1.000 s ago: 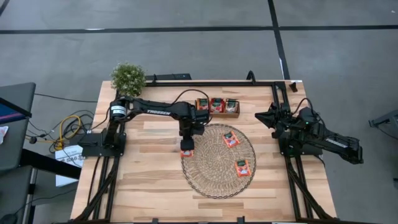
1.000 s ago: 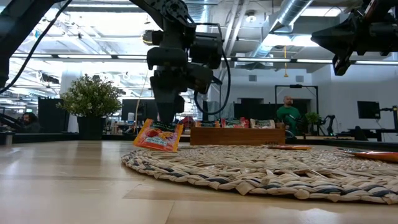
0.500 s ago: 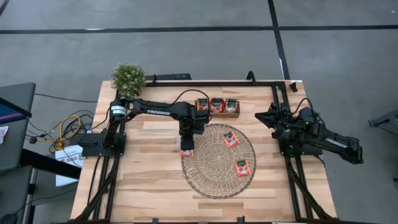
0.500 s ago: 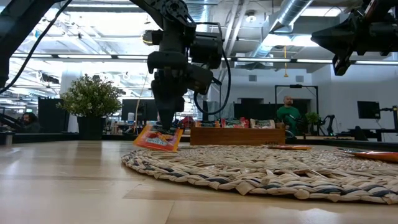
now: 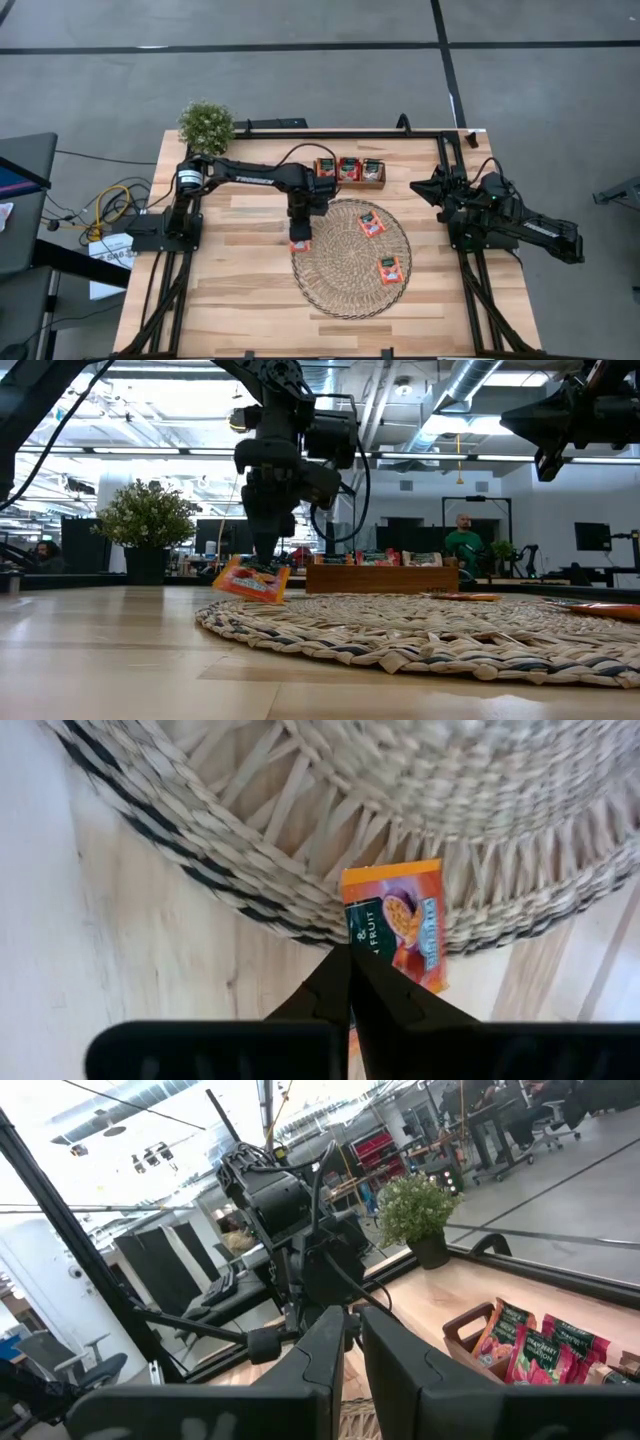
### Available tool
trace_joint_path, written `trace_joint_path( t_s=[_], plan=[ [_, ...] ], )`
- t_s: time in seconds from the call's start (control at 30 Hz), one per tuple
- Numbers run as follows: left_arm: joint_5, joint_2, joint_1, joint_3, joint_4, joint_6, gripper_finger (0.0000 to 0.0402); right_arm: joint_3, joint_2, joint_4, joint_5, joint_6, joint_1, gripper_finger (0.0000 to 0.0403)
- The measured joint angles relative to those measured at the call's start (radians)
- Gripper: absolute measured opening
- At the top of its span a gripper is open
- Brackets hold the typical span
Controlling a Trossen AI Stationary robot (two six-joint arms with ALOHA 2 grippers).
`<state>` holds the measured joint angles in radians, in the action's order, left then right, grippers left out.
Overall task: Pick & Place Tea
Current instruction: Put the bottom left orange tea bag into the left section of the wooden organizer
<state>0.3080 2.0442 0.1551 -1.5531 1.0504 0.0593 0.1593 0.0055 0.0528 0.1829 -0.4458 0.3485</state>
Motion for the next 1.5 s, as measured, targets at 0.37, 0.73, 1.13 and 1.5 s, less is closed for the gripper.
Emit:
trace_joint_path(
  t_s=[0.37, 0.73, 1.13, 1.5],
  plan=[
    [-0.037, -0.01, 0.0, -0.149, 0.126, 0.008, 0.0, 0.0, 0.0, 0.0, 0.0, 0.0, 0.0, 0.0033],
    [-0.147, -0.01, 0.002, -0.404, 0.25, 0.026, 0.0, 0.0, 0.0, 0.0, 0.0, 0.0, 0.0, 0.0033],
    [-0.443, -0.006, 0.04, -0.513, 0.158, 0.174, 0.0, 0.0, 0.0, 0.0, 0.0, 0.0, 0.0, 0.0033],
    [-0.478, 0.059, 0.123, -0.513, 0.063, 0.321, 0.0, 0.0, 0.0, -0.001, -0.004, 0.0, 0.0, 0.0033]
  ],
)
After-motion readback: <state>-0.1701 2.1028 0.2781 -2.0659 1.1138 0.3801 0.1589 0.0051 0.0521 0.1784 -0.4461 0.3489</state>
